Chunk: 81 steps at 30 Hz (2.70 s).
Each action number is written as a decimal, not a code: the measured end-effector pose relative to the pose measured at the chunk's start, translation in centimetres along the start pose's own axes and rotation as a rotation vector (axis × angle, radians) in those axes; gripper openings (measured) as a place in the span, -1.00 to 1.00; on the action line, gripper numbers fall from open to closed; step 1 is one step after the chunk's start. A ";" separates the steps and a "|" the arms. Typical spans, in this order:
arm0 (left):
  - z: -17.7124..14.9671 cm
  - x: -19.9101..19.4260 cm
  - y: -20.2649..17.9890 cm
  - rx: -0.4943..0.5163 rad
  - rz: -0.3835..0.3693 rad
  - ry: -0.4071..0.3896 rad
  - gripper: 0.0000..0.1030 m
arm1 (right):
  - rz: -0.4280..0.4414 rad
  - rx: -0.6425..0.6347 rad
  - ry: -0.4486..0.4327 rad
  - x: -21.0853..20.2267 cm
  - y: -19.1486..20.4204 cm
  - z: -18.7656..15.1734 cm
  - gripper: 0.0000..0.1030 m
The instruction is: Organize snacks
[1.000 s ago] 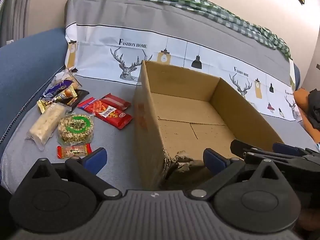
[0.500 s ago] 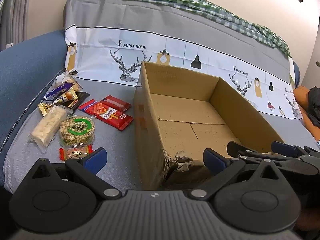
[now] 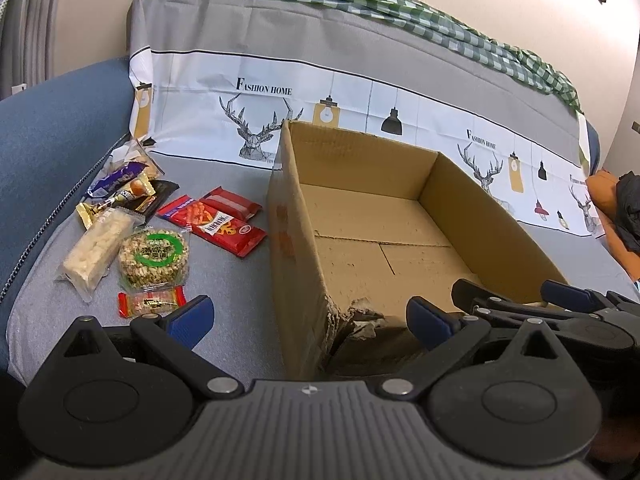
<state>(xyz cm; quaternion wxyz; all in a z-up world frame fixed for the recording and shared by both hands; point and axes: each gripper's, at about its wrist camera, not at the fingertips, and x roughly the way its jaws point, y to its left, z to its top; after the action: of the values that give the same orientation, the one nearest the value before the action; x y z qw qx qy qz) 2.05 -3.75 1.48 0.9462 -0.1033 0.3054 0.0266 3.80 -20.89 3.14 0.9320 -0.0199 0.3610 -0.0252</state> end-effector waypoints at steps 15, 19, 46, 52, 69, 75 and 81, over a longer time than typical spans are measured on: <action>2.8 -3.0 0.4 0.019 -0.144 -0.009 0.56 | 0.013 0.003 -0.045 -0.8 0.2 0.1 0.72; 5.2 -3.4 2.7 0.036 -0.205 -0.009 -0.05 | 0.052 0.042 -0.076 -1.8 0.2 0.6 0.49; 5.9 8.8 21.3 -0.121 0.180 0.162 0.29 | 0.444 -0.218 -0.117 -2.3 15.7 3.8 0.38; 5.8 10.9 21.8 -0.128 0.187 0.233 0.28 | 0.368 -0.184 -0.035 2.2 18.2 3.9 0.42; 5.8 10.5 22.9 -0.211 0.102 0.209 -0.21 | 0.310 -0.326 0.209 13.9 25.7 2.0 0.72; 5.7 10.5 22.9 -0.201 0.097 0.202 -0.21 | 0.313 -0.317 0.281 16.5 26.3 1.8 0.59; 5.7 10.4 22.9 -0.198 0.076 0.202 -0.21 | 0.301 -0.332 0.249 14.7 25.0 3.2 0.58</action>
<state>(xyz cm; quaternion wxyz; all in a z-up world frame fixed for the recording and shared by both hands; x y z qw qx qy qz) 11.20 19.67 -4.21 0.8942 -0.1867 0.3986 0.0819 17.58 3.20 -5.77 0.8576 -0.1156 0.4710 0.1712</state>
